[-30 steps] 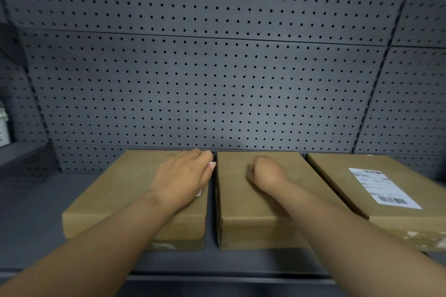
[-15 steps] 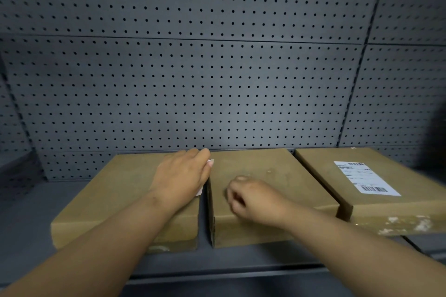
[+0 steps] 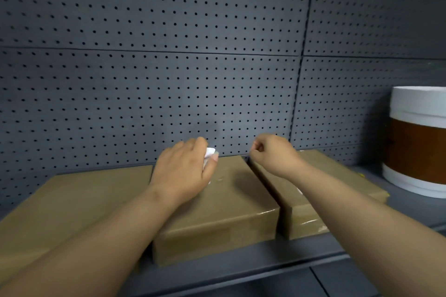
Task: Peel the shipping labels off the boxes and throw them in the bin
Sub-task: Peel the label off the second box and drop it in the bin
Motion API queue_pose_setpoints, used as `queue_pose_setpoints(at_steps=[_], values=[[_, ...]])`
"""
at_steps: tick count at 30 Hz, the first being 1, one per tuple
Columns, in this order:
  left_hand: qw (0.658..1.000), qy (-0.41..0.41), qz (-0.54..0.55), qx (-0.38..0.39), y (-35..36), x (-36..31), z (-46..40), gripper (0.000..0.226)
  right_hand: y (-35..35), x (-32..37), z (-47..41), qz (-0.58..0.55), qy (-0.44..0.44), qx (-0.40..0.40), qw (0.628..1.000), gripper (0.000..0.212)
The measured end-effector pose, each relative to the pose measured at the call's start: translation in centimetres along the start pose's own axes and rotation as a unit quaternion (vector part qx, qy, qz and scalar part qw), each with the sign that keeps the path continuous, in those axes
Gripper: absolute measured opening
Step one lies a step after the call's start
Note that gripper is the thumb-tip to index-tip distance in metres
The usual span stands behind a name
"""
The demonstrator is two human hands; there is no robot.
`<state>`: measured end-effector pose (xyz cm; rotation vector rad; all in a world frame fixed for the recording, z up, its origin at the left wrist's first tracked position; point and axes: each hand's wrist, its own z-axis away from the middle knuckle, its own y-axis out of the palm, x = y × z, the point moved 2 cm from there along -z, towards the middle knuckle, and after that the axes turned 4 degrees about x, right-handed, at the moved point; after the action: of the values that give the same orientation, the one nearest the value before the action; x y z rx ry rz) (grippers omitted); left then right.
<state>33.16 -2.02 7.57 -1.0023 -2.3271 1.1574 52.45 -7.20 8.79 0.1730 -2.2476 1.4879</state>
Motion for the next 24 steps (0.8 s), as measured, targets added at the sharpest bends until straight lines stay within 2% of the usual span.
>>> queue_pose_setpoints(at_steps=[7, 9, 12, 18, 21, 24], values=[[0.995, 0.012, 0.081, 0.065, 2.2, -10.1, -7.0, 0.017, -7.7, -9.6, 0.0, 0.014, 0.003, -0.018, 1.000, 0.016], [0.988, 0.015, 0.127, 0.088, 2.9, -13.8, -9.7, 0.008, -10.7, -13.0, -0.2, 0.020, 0.002, -0.033, 0.999, 0.017], [0.978, 0.029, 0.175, 0.112, 4.0, -19.8, -14.1, 0.015, -15.8, -18.2, -0.5, 0.027, 0.002, -0.060, 0.998, 0.013], [0.962, 0.060, 0.247, 0.098, 5.5, -31.7, -22.8, 0.019, -26.8, -28.6, -0.6, 0.025, -0.002, -0.141, 0.990, 0.012], [0.930, 0.022, 0.357, 0.087, 6.2, -36.7, -26.8, 0.006, -31.5, -33.0, -0.6, 0.034, 0.019, -0.186, 0.982, 0.014], [0.929, 0.039, 0.359, 0.080, 6.7, -40.9, -30.6, 0.013, -34.9, -36.6, -0.7, 0.025, 0.034, -0.221, 0.974, 0.014]])
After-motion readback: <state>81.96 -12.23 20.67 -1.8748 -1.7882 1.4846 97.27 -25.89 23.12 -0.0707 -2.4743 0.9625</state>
